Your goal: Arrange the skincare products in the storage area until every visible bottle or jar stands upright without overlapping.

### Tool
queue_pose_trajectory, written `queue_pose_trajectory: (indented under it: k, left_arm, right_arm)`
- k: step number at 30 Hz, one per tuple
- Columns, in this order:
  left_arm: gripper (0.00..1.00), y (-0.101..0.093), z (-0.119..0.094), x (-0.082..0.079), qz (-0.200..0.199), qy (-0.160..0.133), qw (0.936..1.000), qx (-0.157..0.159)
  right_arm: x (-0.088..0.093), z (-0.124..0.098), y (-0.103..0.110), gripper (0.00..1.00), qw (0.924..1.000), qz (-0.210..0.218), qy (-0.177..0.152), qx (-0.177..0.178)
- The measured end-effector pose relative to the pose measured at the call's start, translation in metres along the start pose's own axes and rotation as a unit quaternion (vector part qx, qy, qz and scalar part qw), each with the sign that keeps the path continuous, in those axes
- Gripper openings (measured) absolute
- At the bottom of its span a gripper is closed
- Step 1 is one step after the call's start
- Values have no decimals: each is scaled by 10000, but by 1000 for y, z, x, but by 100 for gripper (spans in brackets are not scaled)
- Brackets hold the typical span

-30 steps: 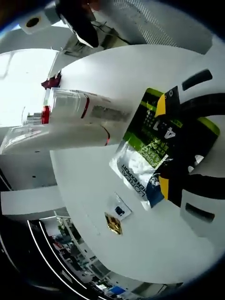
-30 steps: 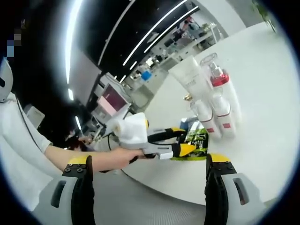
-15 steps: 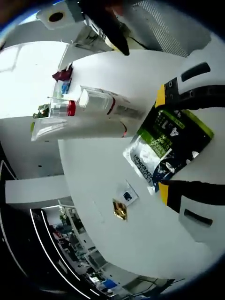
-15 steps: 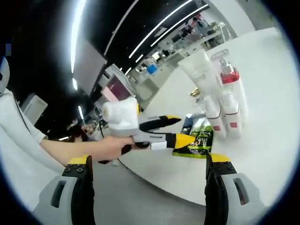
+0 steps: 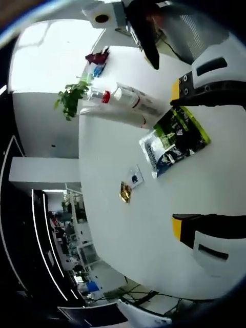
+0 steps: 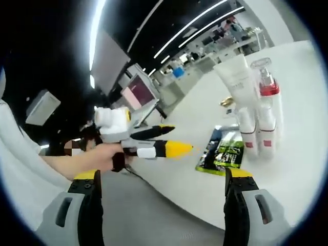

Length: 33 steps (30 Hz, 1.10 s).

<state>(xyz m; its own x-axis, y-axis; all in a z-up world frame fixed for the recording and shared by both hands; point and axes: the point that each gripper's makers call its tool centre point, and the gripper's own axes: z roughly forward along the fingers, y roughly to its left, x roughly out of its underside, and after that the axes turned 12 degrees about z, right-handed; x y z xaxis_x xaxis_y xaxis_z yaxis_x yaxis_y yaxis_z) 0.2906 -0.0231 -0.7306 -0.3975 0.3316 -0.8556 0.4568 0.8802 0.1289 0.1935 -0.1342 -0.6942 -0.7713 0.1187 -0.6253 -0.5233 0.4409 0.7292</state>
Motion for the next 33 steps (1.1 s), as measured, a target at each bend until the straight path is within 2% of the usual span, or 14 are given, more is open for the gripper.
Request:
queue_pose_trajectory:
  k: [3, 9, 13, 19, 24, 28, 31, 33]
  left_arm:
    - [86, 4, -16, -3, -270, -219, 9993, -102]
    - [89, 10, -40, 7, -543, -223, 9979, -265]
    - [89, 12, -59, 5, -720, -389, 9959, -381]
    - [97, 20, -75, 12, -956, -381, 9940, -373]
    - [99, 24, -90, 14, -992, -383, 9942, -187]
    - [99, 29, -105, 11, -1039, -623, 9926, -42]
    - [99, 31, -114, 22, -1369, -488, 9894, 31]
    - [97, 37, -119, 29, -1297, -459, 9905, -23]
  right_arm:
    - [1, 0, 4, 99, 10000, 21, 21, -94]
    - [5, 1, 8, 97, 9997, -2, 152, -187]
    - [9, 3, 12, 98, 9994, -54, 244, -255]
    - [11, 3, 12, 98, 9993, -53, 298, -227]
    - [7, 1, 4, 99, 9998, -67, 201, -24]
    - [4, 1, -2, 100, 9998, -88, 127, 124]
    - [-1, -2, -17, 100, 9986, -134, 34, 504]
    - [-1, -3, -22, 100, 9981, 18, 12, 615]
